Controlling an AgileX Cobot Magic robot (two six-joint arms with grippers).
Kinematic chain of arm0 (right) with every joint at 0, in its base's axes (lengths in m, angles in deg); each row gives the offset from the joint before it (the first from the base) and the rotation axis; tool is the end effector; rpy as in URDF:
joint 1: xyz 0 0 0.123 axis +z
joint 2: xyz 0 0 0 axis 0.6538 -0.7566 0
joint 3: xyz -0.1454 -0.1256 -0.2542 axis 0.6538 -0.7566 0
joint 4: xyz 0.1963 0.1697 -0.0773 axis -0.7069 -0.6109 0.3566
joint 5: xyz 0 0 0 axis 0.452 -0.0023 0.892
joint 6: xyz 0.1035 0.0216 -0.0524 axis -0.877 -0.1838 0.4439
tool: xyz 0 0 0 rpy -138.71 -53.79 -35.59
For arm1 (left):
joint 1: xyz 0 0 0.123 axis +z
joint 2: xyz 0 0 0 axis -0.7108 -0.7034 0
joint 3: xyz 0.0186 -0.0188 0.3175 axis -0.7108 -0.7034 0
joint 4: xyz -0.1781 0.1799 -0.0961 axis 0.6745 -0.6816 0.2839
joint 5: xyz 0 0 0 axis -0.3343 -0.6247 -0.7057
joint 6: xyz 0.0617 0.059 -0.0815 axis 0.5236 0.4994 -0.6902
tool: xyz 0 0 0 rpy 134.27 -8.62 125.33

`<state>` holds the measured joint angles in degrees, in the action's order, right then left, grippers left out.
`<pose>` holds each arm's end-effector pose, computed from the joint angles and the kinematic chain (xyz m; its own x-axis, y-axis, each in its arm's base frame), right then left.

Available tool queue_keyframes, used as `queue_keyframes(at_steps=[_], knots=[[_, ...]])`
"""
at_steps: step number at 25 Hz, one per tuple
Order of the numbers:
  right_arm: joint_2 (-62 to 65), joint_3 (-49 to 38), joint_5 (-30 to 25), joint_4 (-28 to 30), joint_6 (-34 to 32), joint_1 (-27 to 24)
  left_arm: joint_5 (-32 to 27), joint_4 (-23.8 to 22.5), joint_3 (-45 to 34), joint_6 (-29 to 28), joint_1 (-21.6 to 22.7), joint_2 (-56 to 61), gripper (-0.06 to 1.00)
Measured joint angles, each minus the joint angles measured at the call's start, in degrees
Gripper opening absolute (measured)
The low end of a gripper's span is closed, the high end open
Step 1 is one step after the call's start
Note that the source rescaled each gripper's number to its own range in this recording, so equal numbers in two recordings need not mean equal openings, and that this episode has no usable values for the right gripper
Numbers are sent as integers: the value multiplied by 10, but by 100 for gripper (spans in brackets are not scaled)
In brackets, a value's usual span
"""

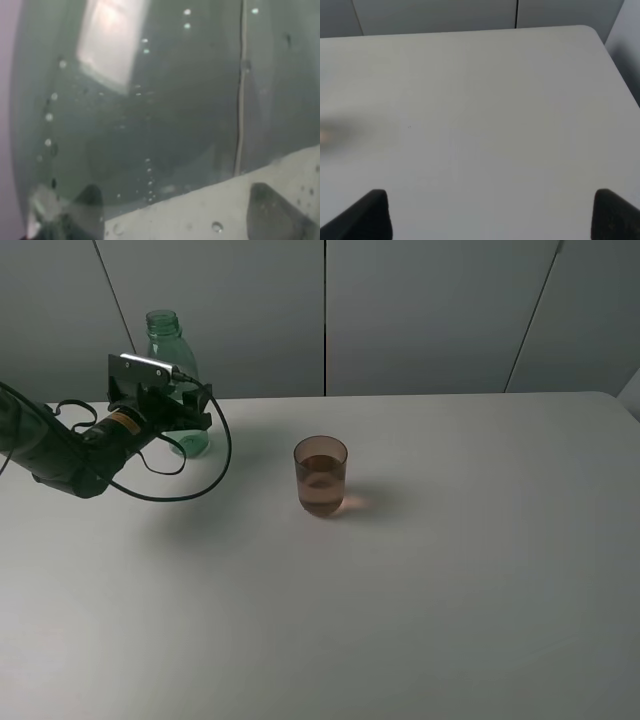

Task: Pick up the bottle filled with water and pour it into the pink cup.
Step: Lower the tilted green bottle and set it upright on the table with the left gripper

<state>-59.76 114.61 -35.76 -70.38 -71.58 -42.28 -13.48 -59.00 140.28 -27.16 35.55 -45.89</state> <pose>-0.0006 -0.0041 0.2717 -0.4814 0.0270 -0.8761 0.0640 0.9979 -0.0044 0.4668 -0.1023 0.0726 -0.0474 0.0493 -0.9977 0.3495 0.9365 0.0297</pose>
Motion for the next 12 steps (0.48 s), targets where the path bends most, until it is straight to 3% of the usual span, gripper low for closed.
queue_keyframes(at_steps=[12], knots=[[0,0,0,0,0,0,1,-10,0,0,0,0,1]])
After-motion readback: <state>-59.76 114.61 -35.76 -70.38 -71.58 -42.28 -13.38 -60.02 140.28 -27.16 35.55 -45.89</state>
